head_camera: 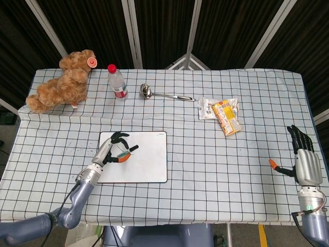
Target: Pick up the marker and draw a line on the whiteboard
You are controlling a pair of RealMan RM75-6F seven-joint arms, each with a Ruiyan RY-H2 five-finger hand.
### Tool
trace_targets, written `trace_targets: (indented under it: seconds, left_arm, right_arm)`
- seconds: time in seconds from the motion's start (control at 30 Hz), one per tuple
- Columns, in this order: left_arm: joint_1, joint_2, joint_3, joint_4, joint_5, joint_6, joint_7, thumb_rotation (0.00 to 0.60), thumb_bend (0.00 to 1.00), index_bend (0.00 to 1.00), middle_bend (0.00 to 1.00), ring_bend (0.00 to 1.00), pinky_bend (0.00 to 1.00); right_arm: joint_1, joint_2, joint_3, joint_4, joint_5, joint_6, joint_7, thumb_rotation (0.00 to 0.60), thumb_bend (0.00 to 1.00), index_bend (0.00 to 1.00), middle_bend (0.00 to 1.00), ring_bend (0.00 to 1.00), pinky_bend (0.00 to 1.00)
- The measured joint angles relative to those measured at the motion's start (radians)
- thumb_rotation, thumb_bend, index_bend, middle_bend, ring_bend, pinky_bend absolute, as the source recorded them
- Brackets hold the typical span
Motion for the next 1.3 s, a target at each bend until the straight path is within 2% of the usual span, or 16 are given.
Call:
trace_targets:
  seconds: [0.23,0.4,0.63,0.83,1.07,1.3]
  left_arm:
    - [0.032,0.058,-0.007,-0.126,0.018,0.037,-0.033,0.600,0.46,0.75,0.18,0.01,0.07]
    - [0.055,0.142,-0.033,-0.248,0.047,0.083,-0.048,0.600,0.46,0.75,0.18,0.01,0.07]
    - [0.057,0.207,-0.061,-0.283,0.058,0.117,0.028,0.600,0.46,0.75,0.18,0.01,0.07]
    - [0.037,0.230,-0.051,-0.243,0.055,0.119,0.198,0.600,0.46,0.75,0.19,0.01,0.07]
    - [0.006,0.235,0.002,-0.159,0.040,0.114,0.495,0.600,0.45,0.75,0.19,0.01,0.07]
    - [-0.007,0.184,0.057,-0.065,-0.025,0.120,0.704,0.600,0.37,0.75,0.19,0.01,0.05]
  right_arm:
    - [-0.001,0.000,0.001,-0.002,-0.001,0.002,0.000,0.600,0.21,0.00,0.00,0.00,0.00]
    - [0.000,0.000,0.000,-0.004,-0.002,0.002,-0.002,0.600,0.21,0.00,0.00,0.00,0.00]
    - [0.000,0.000,0.002,-0.003,0.002,0.000,-0.003,0.600,0.21,0.00,0.00,0.00,0.00]
    - [0.001,0.000,0.001,-0.004,0.002,-0.002,-0.006,0.600,0.21,0.00,0.00,0.00,0.00]
    - [0.000,0.000,0.001,-0.006,0.003,-0.001,-0.011,0.600,0.21,0.00,0.00,0.00,0.00]
    - [-0.001,0.001,0.001,-0.006,0.003,-0.001,-0.009,0.600,0.21,0.00,0.00,0.00,0.00]
